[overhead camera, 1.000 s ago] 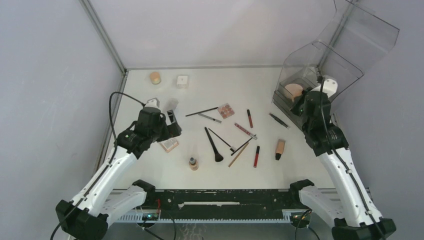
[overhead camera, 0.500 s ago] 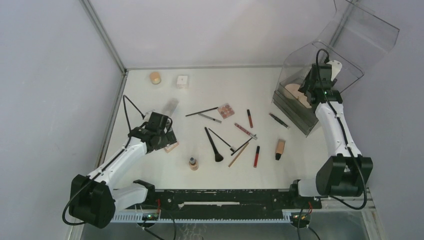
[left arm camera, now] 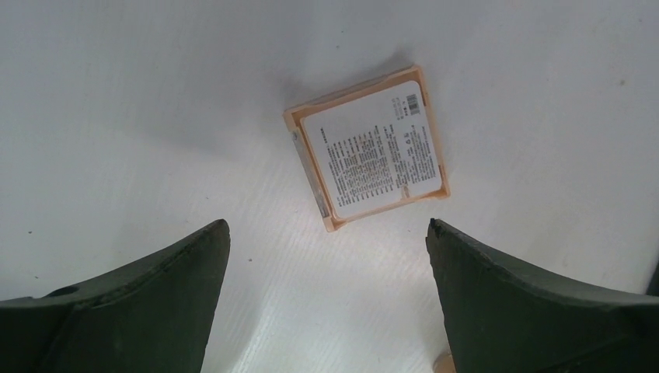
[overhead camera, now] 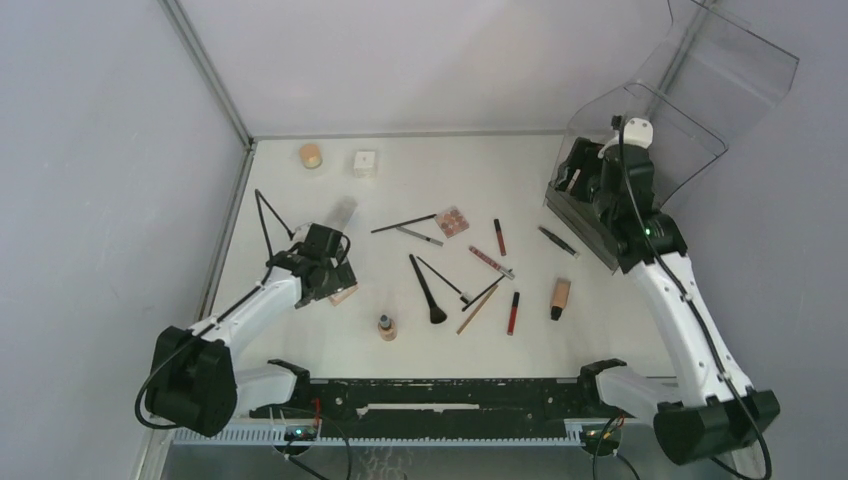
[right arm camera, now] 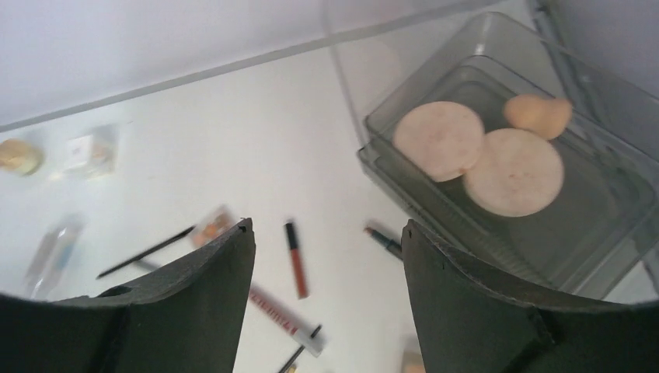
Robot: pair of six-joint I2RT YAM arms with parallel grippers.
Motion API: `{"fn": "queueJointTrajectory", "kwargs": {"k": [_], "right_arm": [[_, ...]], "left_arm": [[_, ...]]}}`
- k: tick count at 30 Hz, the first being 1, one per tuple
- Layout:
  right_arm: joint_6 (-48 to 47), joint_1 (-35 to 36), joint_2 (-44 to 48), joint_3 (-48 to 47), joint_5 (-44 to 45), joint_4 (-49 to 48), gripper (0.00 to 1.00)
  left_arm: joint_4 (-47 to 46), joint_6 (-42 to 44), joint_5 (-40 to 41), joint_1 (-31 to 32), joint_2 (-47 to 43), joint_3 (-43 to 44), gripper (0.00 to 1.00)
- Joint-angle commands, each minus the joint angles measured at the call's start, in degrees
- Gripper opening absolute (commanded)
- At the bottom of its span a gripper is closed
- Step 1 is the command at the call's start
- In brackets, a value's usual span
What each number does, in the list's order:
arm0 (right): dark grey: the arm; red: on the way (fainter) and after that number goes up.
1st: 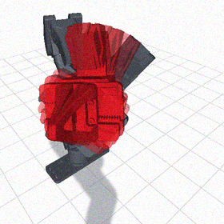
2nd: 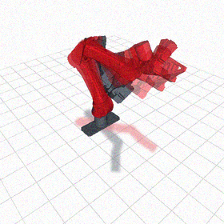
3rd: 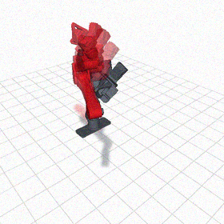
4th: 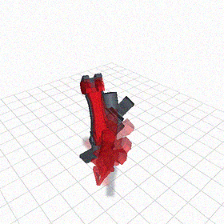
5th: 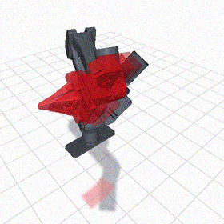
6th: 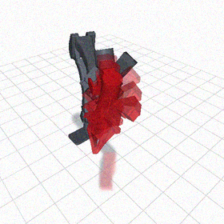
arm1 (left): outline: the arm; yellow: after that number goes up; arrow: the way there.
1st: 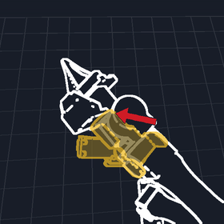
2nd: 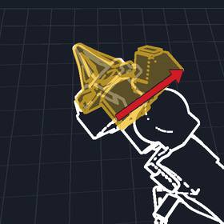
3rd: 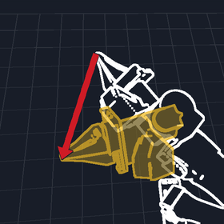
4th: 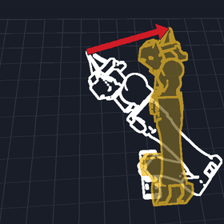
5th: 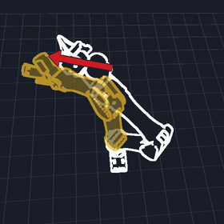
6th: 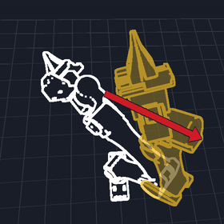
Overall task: Organize the makeup
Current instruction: Place the makeup tool in the storage box, then pick up the makeup from the center of the board.
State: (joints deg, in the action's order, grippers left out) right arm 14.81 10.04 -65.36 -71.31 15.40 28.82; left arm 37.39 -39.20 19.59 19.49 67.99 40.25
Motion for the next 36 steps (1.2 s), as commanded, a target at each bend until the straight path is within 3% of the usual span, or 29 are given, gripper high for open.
{"fn": "queueJointTrajectory", "kwargs": {"k": [1, 8, 20, 26, 36], "right_arm": [[-0.2, 2.7, 4.9, 3.3, -3.8, -1.0, 0.76], [1.3, 4.9, 8.2, 4.5, -6.0, 0.2, 0.76], [2.4, 7.6, 9.8, 8.5, -6.6, 0.4, 0.76], [2.2, 8.3, 10.3, 8.6, -6.3, 0.9, 0.76], [2.5, 8.8, 9.3, 9.3, -5.4, 1.7, 0.76]], "left_arm": [[-2.5, -5.3, 3.0, -0.2, 3.7, -0.2, 1.00], [-4.3, -15.0, 4.3, 0.5, 11.3, 2.7, 0.98], [-6.1, -18.6, 2.3, 2.9, 20.4, 5.5, 0.97], [-6.3, -16.2, 2.5, 4.8, 19.5, 6.8, 1.00], [-3.5, -15.0, 10.2, 8.0, 12.4, 9.9, 1.00]]}}
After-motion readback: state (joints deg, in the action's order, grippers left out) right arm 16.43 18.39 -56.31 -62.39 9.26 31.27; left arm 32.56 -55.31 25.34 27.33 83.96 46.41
